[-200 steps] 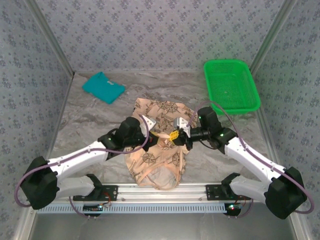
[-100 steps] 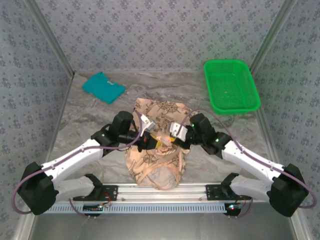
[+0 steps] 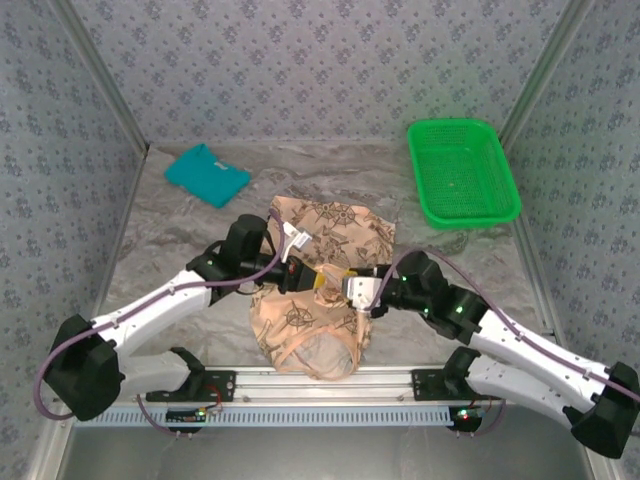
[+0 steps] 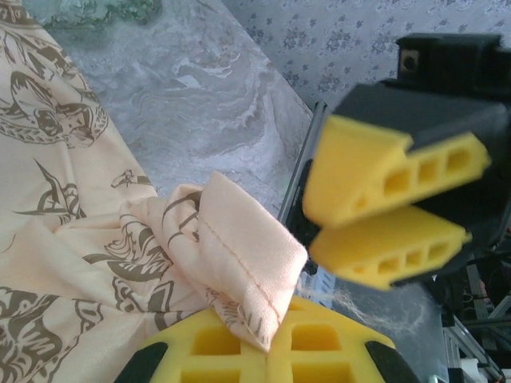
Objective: Fold the inside-out t-shirt
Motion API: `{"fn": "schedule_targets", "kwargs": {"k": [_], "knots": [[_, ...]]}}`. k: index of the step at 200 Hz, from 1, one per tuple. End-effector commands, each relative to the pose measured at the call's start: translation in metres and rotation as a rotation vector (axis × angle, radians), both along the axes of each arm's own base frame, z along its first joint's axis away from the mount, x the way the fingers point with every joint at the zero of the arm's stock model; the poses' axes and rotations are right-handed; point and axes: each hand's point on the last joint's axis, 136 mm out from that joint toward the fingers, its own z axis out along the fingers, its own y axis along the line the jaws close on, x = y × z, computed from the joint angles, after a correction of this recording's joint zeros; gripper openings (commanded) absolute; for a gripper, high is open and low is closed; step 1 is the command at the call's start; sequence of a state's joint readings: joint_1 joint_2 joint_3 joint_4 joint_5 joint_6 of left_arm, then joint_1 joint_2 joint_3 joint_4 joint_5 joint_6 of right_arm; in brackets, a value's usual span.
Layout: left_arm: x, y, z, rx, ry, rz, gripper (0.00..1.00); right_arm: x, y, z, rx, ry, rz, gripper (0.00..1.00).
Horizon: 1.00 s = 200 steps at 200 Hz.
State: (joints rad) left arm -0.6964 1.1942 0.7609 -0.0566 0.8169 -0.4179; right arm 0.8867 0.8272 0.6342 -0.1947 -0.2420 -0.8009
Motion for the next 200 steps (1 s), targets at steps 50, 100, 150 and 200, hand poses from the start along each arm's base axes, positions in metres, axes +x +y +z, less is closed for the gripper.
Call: {"fn": "schedule_targets", "kwargs": {"k": [50,100,150,200], "knots": [[-0.004,-0.007,0.018,-0.051,0.039,-0.068,0.00,0.013,-0.003,-0.043,-0.294,0.046,-0.035,0.35],[-0.010,-0.006,0.025,-0.077,-0.005,-0.107,0.01,0.028,-0.013,-0.065,-0.420,0.082,-0.137,0.29],[0.002,0.000,0.004,0.005,-0.058,-0.034,0.02,0.016,-0.002,-0.044,-0.321,0.061,-0.075,0.06],[0.044,0.020,-0.034,0.131,-0.045,0.135,0.01,-0.010,-0.009,-0.016,-0.246,0.060,0.009,0.00]]}}
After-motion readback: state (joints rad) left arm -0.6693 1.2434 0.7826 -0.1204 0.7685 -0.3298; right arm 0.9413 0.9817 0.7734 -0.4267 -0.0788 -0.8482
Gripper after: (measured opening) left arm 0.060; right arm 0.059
